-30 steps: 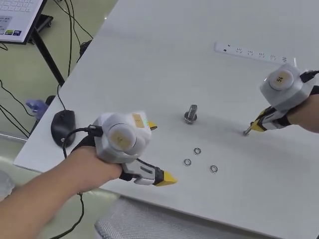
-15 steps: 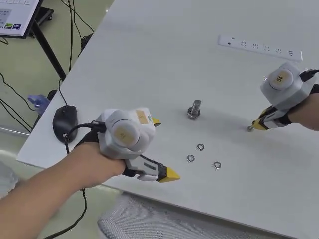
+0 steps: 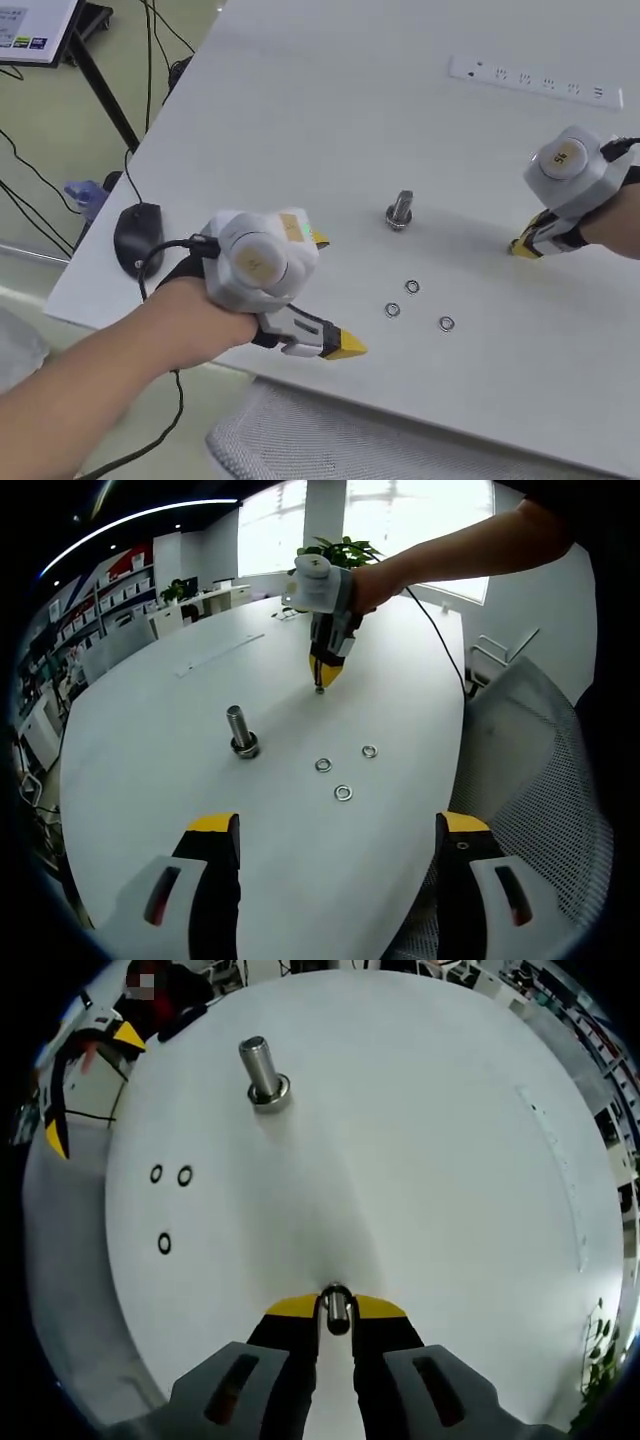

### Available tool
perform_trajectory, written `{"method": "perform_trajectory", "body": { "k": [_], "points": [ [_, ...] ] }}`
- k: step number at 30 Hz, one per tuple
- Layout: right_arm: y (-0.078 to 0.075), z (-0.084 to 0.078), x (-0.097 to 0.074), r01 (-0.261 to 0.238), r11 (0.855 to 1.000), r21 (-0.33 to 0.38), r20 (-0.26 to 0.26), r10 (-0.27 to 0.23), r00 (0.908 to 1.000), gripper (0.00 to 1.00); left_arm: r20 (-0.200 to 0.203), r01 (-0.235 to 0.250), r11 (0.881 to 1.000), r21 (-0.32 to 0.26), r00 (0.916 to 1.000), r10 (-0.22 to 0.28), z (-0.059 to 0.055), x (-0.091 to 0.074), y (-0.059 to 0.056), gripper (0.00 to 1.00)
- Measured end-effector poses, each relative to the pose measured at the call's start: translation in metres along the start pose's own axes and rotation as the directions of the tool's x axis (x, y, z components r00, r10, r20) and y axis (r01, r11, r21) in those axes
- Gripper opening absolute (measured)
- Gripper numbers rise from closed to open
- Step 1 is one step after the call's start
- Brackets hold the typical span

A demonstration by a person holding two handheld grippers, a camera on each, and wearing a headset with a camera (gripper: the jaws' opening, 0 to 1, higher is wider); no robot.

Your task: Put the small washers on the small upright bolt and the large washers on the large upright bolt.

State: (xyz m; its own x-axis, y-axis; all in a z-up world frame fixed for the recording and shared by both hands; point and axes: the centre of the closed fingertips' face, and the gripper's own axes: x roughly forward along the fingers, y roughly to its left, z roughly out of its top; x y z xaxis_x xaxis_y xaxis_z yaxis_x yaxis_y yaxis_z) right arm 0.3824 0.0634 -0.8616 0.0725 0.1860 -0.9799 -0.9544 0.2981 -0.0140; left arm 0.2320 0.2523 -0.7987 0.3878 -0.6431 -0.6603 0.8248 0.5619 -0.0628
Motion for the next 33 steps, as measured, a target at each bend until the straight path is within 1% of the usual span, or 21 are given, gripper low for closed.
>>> {"method": "perform_trajectory", "body": {
  "k": [10,17,24,27,29,30,33],
  "points": [
    [0.0003,-0.0022,0.0053,-0.006,1.000,-0.004,-0.005,0.006,1.0000,0.13,-0.009,0.006,1.000,-0.002,0.9999,-0.006,-0.0035,-0.0009,-0.0029,0.78],
    [0.0001,-0.0017,0.0054,-0.008,1.000,-0.006,-0.008,0.008,0.9999,0.13,-0.013,0.005,1.000,-0.008,0.9999,-0.005,-0.0057,-0.0017,-0.0029,0.78],
    [0.0009,-0.0021,0.0056,-0.011,1.000,-0.003,-0.018,0.011,0.9998,0.13,-0.011,0.007,1.000,-0.007,0.9999,-0.007,-0.0045,-0.0004,-0.0030,0.78],
    [0.0009,-0.0021,0.0056,-0.012,1.000,0.010,-0.016,0.012,0.9998,0.13,-0.006,0.010,1.000,-0.009,0.9999,-0.010,-0.0034,-0.0003,-0.0032,0.78],
    [0.0033,-0.0007,0.0062,-0.027,0.999,0.019,-0.002,0.027,0.9996,0.16,-0.011,0.012,1.000,-0.003,0.9999,-0.012,-0.0039,-0.0004,-0.0029,0.78],
    [0.0029,-0.0009,0.0061,-0.024,0.999,0.023,-0.001,0.024,0.9997,0.19,-0.011,0.013,1.000,-0.002,0.9999,-0.013,-0.0039,-0.0005,-0.0027,0.78],
    [0.0005,-0.0015,0.0047,-0.013,1.000,0.010,-0.004,0.013,0.9999,0.20,-0.010,0.010,1.000,-0.004,0.9999,-0.010,-0.0041,-0.0016,-0.0006,0.78]
  ]
}}
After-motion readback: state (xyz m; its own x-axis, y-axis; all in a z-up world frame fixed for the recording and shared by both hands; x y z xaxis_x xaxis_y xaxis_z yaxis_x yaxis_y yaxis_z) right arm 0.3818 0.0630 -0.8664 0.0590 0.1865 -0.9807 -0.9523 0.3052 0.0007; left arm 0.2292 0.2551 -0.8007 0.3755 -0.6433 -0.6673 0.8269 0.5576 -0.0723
